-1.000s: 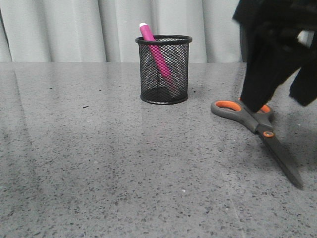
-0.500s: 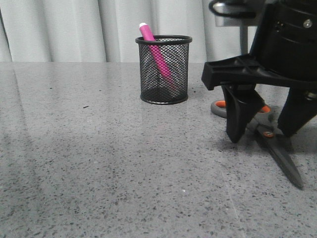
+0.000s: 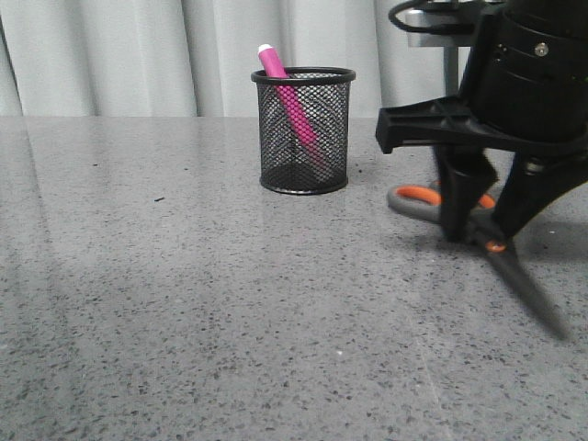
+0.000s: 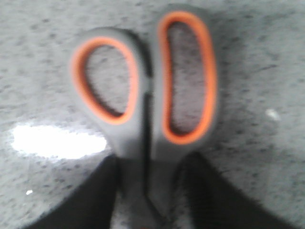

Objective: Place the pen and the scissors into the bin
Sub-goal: 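Lower the right gripper onto the scissors blades and close it, then lift the scissors blade-down with the right gripper over the mesh cup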

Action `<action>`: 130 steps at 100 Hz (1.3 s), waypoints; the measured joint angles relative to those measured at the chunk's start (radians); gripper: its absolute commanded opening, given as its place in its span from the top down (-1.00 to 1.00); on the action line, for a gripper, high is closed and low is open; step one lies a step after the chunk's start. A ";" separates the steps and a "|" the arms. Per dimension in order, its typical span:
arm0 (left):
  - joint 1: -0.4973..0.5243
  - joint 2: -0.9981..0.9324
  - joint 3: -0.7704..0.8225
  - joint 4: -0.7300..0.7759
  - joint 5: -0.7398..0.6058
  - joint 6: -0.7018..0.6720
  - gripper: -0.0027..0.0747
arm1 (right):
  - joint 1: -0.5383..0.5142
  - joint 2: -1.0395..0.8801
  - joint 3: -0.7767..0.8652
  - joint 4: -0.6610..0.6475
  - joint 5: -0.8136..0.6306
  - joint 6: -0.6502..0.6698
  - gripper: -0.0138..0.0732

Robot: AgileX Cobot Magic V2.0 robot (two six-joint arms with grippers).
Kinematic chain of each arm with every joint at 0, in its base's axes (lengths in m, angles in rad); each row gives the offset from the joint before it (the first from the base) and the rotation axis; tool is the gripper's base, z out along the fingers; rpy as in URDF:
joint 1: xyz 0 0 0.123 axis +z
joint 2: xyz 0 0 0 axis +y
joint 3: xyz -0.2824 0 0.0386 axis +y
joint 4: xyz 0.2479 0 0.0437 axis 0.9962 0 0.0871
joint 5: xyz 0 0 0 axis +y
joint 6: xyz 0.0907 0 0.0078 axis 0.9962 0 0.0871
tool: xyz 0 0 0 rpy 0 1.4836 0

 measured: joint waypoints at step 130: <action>0.000 -0.072 0.000 0.152 -0.044 0.000 0.31 | -0.061 0.185 -0.265 -0.260 -1.141 0.008 0.83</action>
